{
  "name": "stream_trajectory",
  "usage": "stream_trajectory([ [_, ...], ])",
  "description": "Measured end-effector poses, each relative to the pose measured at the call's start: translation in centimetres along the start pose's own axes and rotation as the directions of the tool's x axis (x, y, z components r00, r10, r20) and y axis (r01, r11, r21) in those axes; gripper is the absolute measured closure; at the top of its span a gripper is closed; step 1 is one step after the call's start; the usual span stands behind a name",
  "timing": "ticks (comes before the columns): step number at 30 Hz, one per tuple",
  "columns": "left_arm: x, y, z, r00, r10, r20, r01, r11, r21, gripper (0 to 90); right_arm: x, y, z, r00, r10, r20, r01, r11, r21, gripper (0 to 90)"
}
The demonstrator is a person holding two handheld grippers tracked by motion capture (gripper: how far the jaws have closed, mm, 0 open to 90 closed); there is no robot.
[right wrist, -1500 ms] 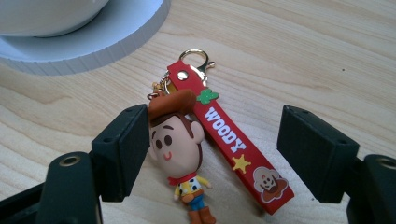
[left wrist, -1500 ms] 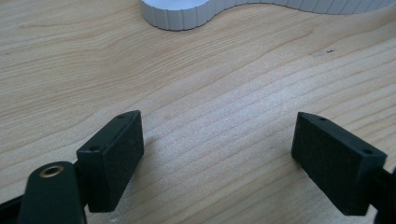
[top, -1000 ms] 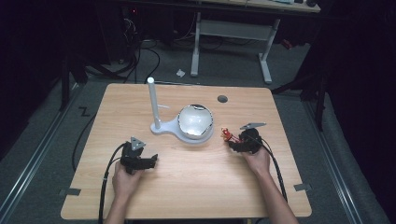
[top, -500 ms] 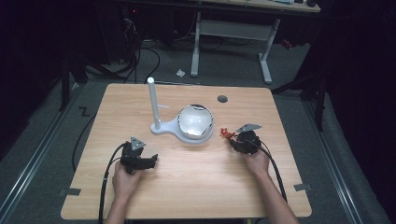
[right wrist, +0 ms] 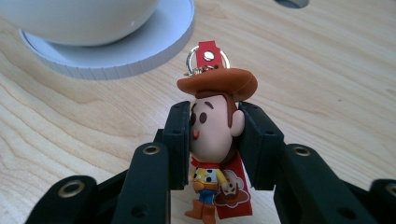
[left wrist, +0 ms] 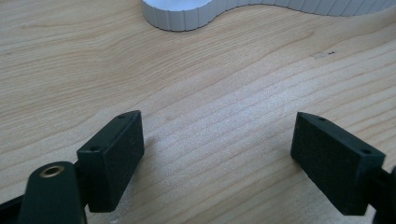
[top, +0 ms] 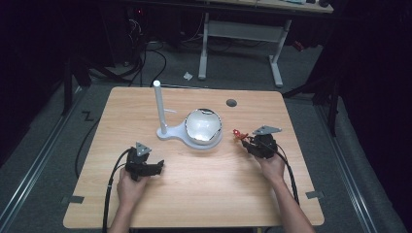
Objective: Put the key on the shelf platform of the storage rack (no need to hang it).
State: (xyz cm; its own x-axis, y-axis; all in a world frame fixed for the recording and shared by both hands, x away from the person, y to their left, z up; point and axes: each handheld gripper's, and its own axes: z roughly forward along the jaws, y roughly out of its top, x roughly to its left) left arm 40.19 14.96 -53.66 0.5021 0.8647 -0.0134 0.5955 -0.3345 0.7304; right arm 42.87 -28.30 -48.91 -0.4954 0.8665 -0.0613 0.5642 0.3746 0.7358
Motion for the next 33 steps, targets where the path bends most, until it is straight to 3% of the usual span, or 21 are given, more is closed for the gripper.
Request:
stream_trajectory([
  [4,0.0,0.0,0.0,1.0,0.0,-0.001,0.0,1.0,0.0,17.6,-0.4,0.1,-1.3,0.9999,0.014,-0.002,-0.014,0.999,-0.028,66.5],
  [7,0.0,0.0,0.0,1.0,-0.001,0.0,0.001,1.0,0.0,17.7,-0.6,0.3,-2.3,0.9982,0.044,-0.04,-0.046,0.997,-0.062,66.6],
  [12,0.0,0.0,0.0,1.0,-0.005,-0.001,0.005,1.0,-0.001,18.1,-0.7,1.2,-4.1,0.9954,0.054,-0.08,-0.062,0.992,-0.11,66.7],
  [18,0.1,0.0,0.0,1.0,-0.007,-0.002,0.007,1.0,-0.001,18.3,-0.4,1.9,-5.8,0.9966,0.02,-0.079,-0.031,0.99,-0.141,66.7],
  [26,0.1,0.0,0.0,1.0,-0.007,-0.002,0.007,1.0,-0.002,18.3,-0.2,2.6,-7.4,0.9952,0.023,-0.095,-0.042,0.979,-0.2,66.7],
  [31,0.1,0.0,0.0,1.0,-0.008,-0.002,0.008,1.0,-0.002,18.3,0.3,3.4,-8.5,0.9938,0.004,-0.111,-0.028,0.977,-0.21,66.7],
  [33,0.1,0.0,0.0,1.0,-0.008,-0.002,0.008,1.0,-0.002,18.3,0.4,3.9,-9.1,0.9901,0.005,-0.14,-0.035,0.976,-0.213,66.7],
])
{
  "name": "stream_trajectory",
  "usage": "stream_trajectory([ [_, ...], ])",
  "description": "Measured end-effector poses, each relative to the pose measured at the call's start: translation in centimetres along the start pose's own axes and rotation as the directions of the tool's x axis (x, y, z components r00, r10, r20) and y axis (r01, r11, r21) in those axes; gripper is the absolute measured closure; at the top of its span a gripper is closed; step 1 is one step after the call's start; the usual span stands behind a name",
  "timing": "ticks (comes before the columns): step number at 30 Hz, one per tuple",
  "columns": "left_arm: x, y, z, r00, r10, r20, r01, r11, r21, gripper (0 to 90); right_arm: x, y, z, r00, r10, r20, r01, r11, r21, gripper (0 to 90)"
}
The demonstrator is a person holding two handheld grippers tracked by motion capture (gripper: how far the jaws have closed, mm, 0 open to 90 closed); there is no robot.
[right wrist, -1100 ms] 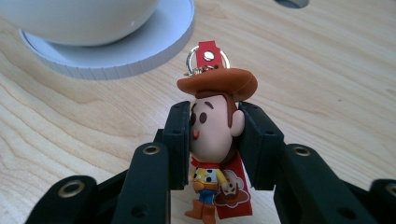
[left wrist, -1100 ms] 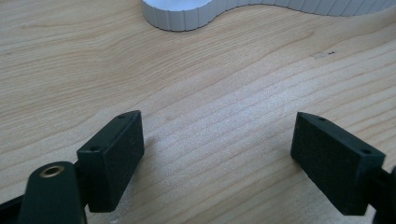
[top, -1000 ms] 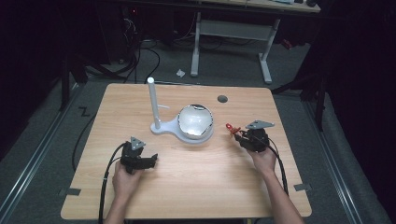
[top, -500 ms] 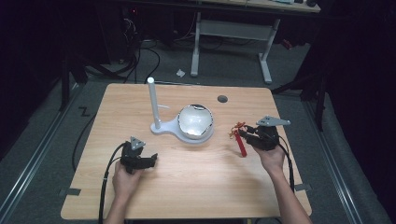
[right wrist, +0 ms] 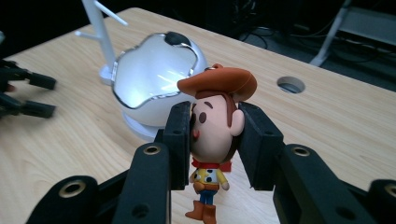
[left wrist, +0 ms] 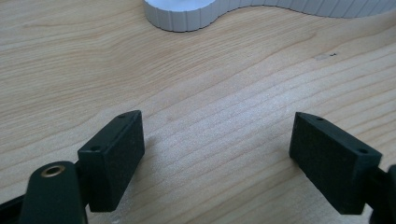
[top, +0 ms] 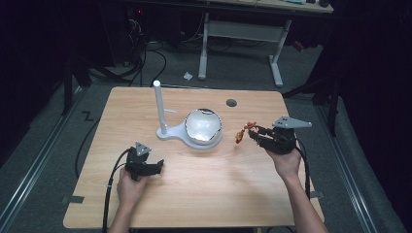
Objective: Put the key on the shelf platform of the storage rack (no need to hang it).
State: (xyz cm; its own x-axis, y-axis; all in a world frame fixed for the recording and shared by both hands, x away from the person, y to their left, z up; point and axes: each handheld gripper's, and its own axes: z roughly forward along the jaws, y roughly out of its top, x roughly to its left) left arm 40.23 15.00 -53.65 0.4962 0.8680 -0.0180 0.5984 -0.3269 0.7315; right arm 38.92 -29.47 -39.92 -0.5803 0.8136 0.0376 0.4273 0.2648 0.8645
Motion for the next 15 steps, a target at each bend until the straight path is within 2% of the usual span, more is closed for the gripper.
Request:
stream_trajectory([
  [10,0.0,0.0,0.0,1.0,0.0,-0.001,0.0,1.0,0.0,18.4,1.0,1.9,-1.0,0.9978,-0.013,-0.066,0.011,1.0,-0.025,66.6],
  [15,0.0,0.0,0.0,1.0,-0.001,-0.002,0.001,1.0,0.0,18.5,1.6,2.8,-1.4,0.9944,-0.018,-0.104,0.012,0.998,-0.054,66.6],
])
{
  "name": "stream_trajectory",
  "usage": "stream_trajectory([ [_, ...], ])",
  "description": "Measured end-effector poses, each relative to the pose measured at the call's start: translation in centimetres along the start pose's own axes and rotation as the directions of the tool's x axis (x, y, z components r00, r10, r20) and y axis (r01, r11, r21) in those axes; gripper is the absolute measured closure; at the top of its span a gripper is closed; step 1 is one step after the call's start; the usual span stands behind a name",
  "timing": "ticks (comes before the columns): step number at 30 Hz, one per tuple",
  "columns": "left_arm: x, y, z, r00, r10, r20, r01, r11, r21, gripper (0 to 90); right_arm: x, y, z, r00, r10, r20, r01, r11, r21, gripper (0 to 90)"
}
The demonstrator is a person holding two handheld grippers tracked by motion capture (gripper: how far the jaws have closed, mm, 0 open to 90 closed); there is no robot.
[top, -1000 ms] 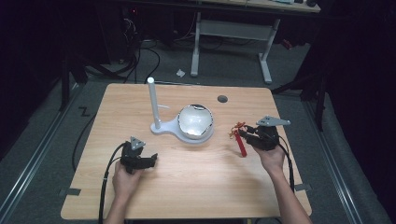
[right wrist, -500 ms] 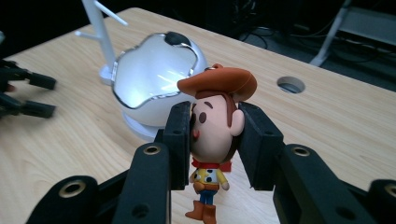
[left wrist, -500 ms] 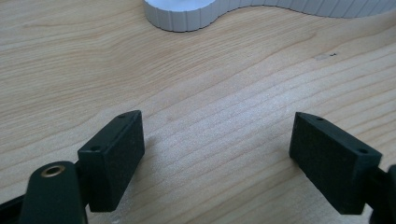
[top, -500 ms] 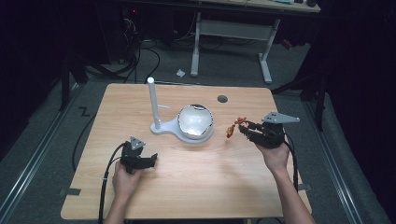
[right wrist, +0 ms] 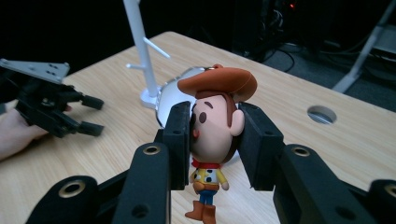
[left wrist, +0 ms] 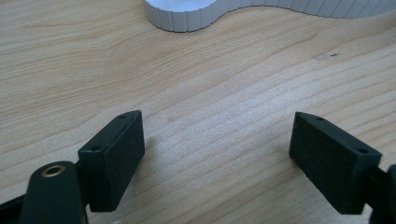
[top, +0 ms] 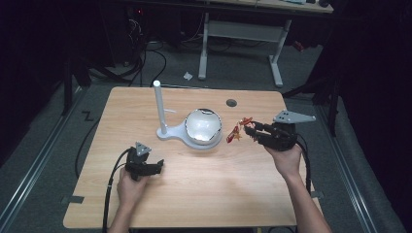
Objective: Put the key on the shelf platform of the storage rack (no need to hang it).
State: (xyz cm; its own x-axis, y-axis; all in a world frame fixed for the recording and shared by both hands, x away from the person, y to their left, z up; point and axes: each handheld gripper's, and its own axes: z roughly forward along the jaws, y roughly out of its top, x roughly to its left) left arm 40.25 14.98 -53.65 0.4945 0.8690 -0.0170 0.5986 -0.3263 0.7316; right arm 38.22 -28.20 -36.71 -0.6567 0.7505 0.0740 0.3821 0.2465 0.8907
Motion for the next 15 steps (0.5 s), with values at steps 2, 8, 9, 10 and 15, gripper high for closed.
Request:
stream_trajectory([
  [2,0.0,0.0,0.0,1.0,0.0,0.0,0.0,1.0,0.0,18.5,0.2,0.4,0.1,0.9999,-0.005,-0.013,0.005,1.0,0.0,66.5],
  [8,0.0,0.0,0.0,1.0,0.0,-0.001,0.0,1.0,-0.002,18.5,0.8,1.6,0.7,0.9982,-0.03,-0.052,0.03,1.0,-0.003,66.5],
  [9,0.0,0.0,0.0,1.0,-0.001,-0.001,0.001,1.0,-0.002,18.5,1.0,2.0,0.8,0.9975,-0.034,-0.062,0.033,0.999,-0.012,66.5],
  [10,0.0,0.0,0.0,1.0,-0.001,-0.001,0.001,1.0,-0.001,18.6,1.2,2.3,0.9,0.997,-0.035,-0.068,0.034,0.999,-0.016,66.5],
  [15,0.0,0.0,0.0,1.0,0.0,-0.001,0.0,1.0,-0.001,18.6,1.9,3.5,1.7,0.9939,-0.062,-0.091,0.061,0.998,-0.022,66.5],
])
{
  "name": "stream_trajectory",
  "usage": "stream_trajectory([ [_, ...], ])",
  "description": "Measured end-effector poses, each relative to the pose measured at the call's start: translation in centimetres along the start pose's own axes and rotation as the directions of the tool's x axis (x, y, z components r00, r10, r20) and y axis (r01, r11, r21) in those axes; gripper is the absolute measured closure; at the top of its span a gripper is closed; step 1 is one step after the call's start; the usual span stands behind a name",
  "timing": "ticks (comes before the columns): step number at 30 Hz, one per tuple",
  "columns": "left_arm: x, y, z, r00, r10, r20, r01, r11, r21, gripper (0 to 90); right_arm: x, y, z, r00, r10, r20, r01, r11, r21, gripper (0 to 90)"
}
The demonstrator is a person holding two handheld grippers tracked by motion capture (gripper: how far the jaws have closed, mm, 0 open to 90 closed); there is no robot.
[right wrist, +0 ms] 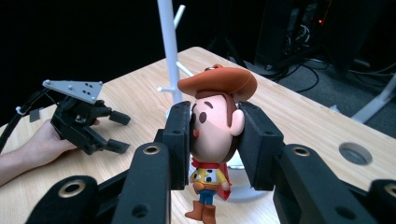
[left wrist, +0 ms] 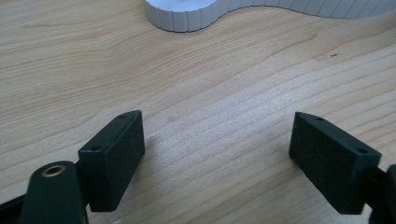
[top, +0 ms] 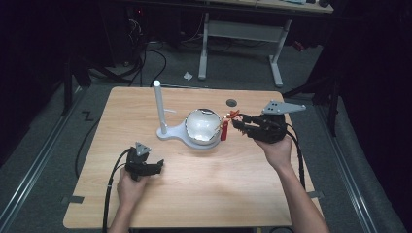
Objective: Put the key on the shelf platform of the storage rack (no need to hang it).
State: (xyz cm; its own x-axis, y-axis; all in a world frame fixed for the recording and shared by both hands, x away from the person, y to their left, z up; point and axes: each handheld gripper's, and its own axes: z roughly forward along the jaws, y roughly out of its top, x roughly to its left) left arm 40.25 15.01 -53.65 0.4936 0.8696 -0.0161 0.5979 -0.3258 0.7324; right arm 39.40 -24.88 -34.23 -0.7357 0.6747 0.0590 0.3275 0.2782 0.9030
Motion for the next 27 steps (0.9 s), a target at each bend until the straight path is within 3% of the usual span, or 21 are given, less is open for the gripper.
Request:
stream_trajectory([
  [14,0.0,0.0,0.0,1.0,0.001,0.0,-0.001,1.0,0.0,18.8,0.2,2.1,2.4,0.9996,-0.014,-0.026,0.014,1.0,0.004,66.5],
  [27,0.0,0.0,0.0,1.0,-0.001,0.002,0.001,1.0,0.0,18.8,-0.4,3.3,4.7,1.0,-0.003,-0.004,0.003,1.0,0.022,66.5],
])
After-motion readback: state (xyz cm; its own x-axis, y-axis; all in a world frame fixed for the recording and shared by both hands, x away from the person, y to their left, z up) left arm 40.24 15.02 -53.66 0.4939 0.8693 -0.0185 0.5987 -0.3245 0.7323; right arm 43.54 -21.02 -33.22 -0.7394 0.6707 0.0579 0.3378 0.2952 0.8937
